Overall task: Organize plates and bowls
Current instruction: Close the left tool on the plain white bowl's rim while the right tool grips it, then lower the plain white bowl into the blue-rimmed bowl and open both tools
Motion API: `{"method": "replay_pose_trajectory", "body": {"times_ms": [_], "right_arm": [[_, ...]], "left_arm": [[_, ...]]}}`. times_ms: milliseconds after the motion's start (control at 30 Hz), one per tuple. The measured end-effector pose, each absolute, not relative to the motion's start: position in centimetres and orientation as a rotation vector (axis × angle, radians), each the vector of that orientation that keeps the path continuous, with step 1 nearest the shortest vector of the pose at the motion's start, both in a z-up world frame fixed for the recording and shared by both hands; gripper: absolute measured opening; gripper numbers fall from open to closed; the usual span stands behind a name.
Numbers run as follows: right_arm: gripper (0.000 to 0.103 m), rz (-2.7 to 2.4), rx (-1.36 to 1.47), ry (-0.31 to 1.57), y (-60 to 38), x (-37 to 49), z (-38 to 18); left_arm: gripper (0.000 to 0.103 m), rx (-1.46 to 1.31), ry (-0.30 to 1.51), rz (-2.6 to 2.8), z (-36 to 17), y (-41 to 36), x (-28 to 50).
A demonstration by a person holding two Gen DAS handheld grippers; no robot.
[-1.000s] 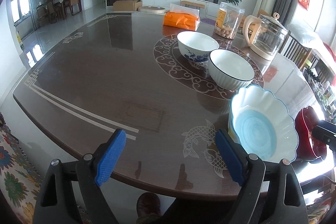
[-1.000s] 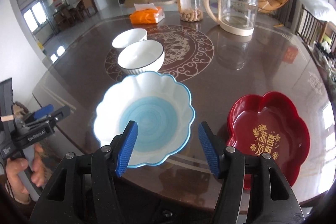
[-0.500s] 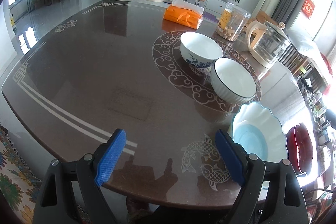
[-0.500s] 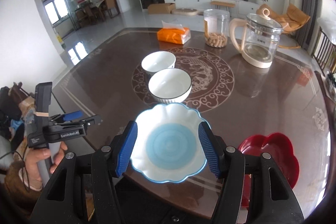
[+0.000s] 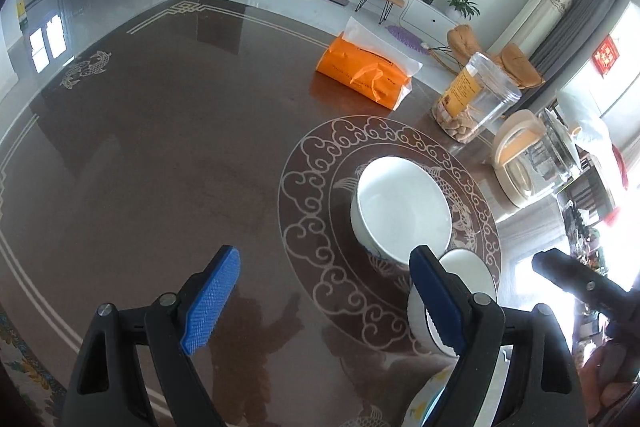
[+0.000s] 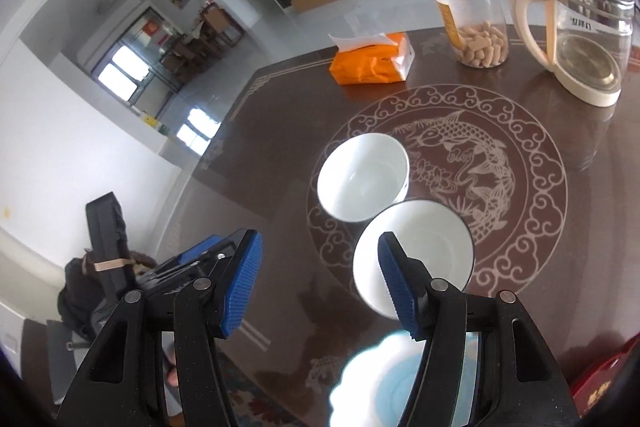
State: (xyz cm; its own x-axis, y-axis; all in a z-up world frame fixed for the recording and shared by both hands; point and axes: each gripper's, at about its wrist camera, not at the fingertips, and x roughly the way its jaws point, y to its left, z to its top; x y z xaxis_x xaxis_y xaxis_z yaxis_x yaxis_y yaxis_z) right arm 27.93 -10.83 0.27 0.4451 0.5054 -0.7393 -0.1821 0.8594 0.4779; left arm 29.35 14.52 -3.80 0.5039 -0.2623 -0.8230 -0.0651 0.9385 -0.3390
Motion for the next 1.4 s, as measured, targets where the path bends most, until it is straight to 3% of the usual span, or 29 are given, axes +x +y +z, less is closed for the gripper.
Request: {"method": "replay_pose_trajectory", "body": {"times_ms": [100, 167, 233, 367, 467, 567, 633, 700, 733, 800, 1100, 1400], "right_arm": [[0.063, 0.385, 0.315, 1.077, -10.4, 31.4, -2.1], [0.054, 0.363, 0.303, 1.117, -10.4, 33.2, -3.8], [0.046, 0.343, 0.298, 1.155, -10.3, 34.6, -5.3], [0.044, 0.298, 0.295, 1.194, -10.3, 36.5, -7.3], [0.039, 0.276, 0.291, 1.213, -10.4, 37.4, -8.2], [0.032, 0.269, 0.282, 1.23, -10.2, 37.6, -8.9], [0.026, 0.27, 0.279, 1.242, -10.1, 37.7, -9.3], [0.014, 0.266, 0.283, 1.257, -10.1, 37.7, -9.8], [0.014, 0.268, 0.292, 1.257, -10.1, 37.6, -9.9], [0.01, 0.27, 0.293, 1.25, -10.0, 37.5, -9.7], [0.01, 0.307, 0.331, 1.156, -10.0, 35.9, -5.4], [0.01, 0.381, 0.347, 1.046, -11.7, 28.0, 2.6]], "left_arm": [[0.086, -0.375, 1.09, -0.13, -5.4, 14.1, 32.1], [0.085, -0.374, 1.108, -0.132, -6.1, 13.6, 33.4], [0.08, -0.364, 1.123, -0.132, -6.8, 13.0, 34.4], [0.074, -0.349, 1.157, -0.136, -8.0, 11.9, 36.1], [0.064, -0.346, 1.182, -0.143, -8.8, 11.2, 36.8], [0.043, -0.33, 1.211, -0.15, -9.7, 10.7, 37.2], [0.024, -0.328, 1.225, -0.16, -10.3, 10.4, 37.3], [0.015, -0.353, 1.22, -0.185, -10.6, 10.3, 37.3], [0.008, -0.361, 1.213, -0.194, -10.5, 10.2, 37.2], [0.007, -0.342, 1.203, -0.177, -10.1, 9.9, 37.1], [0.007, -0.332, 1.097, -0.19, -4.2, 10.6, 34.3], [0.008, -0.296, 1.009, -0.28, 2.3, 8.6, 23.9]]}}
